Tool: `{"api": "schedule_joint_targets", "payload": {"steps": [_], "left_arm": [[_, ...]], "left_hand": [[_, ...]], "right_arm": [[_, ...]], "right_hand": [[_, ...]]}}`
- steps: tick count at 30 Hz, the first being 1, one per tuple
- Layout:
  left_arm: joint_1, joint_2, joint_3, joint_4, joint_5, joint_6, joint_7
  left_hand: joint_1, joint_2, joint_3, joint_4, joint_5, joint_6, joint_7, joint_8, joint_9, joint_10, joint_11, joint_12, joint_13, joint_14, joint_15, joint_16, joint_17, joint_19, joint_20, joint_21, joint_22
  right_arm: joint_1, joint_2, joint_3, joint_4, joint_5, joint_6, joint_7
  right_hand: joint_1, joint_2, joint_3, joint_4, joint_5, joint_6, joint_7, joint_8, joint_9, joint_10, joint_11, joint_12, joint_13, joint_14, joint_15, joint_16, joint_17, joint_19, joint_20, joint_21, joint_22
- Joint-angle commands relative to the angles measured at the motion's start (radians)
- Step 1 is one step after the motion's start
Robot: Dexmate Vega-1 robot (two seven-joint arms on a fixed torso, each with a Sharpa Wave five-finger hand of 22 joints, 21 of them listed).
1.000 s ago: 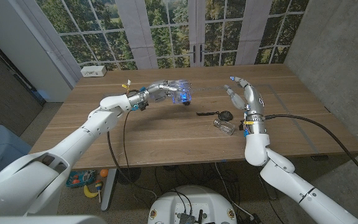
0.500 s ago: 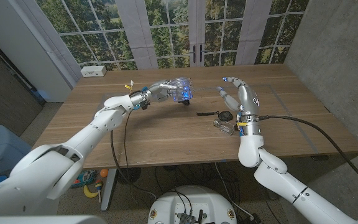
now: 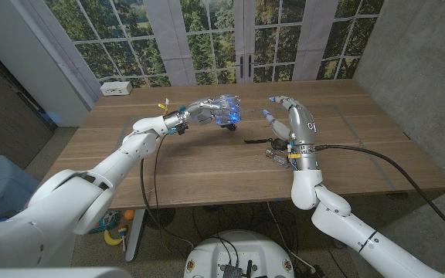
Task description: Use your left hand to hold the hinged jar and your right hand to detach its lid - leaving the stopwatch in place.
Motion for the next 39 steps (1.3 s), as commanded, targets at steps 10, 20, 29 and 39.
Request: {"api": "schedule_joint_targets", "payload": {"steps": [10,20,29,39], "left_arm": [[-0.058,-0.054,-0.014,0.12,0.01,-0.014,-0.14],[-0.077,-0.091,-0.041,0.195,-0.013,-0.022,-0.197],[-0.137,-0.075,0.117,0.275,-0.143,-0.028,-0.21],[-0.209,-0.048,0.363,0.325,-0.337,-0.062,-0.21]], "left_hand": [[0.057,0.203,0.144,0.151,0.058,0.36,-0.293,0.116,0.149,0.358,-0.303,0.005,0.1,0.081,-0.242,0.005,0.003,-0.009,-0.009,-0.001,0.002],[0.059,0.203,0.143,0.149,0.066,0.364,-0.296,0.122,0.155,0.363,-0.303,0.006,0.108,0.081,-0.245,0.008,0.003,-0.009,-0.011,-0.001,0.001],[0.065,0.205,0.143,0.145,0.075,0.363,-0.293,0.127,0.162,0.376,-0.303,0.011,0.12,0.086,-0.246,0.013,0.004,-0.011,-0.014,-0.001,0.001],[0.082,0.213,0.122,0.136,0.087,0.356,-0.295,0.138,0.18,0.388,-0.302,0.017,0.15,0.158,-0.251,0.063,0.037,-0.012,-0.018,0.001,0.001]], "right_arm": [[0.023,-0.02,-0.046,0.017,-0.075,0.007,-0.047],[0.027,-0.028,-0.057,0.024,-0.106,0.005,-0.075],[0.049,-0.013,-0.077,0.081,-0.129,0.055,-0.169],[0.041,0.041,-0.037,0.125,-0.178,0.121,-0.192]], "right_hand": [[0.035,-0.01,-0.02,0.006,0.001,0.041,-0.018,0.018,0.004,0.036,-0.024,0.022,0.024,0.032,-0.155,0.041,0.033,0.006,-0.007,0.006,0.006],[0.058,-0.044,-0.056,0.007,0.006,0.071,-0.032,0.032,0.007,0.074,-0.051,0.047,0.06,0.053,-0.158,0.087,0.08,0.006,-0.018,0.005,0.006],[0.078,-0.065,-0.077,0.011,0.025,0.105,-0.044,0.062,0.022,0.132,-0.077,0.092,0.106,0.085,-0.168,0.121,0.121,0.001,-0.026,0.003,0.007],[0.092,-0.064,-0.082,0.012,0.031,0.122,-0.051,0.084,0.036,0.157,-0.083,0.117,0.134,0.119,-0.169,0.145,0.148,0.003,-0.031,0.004,0.008]]}}
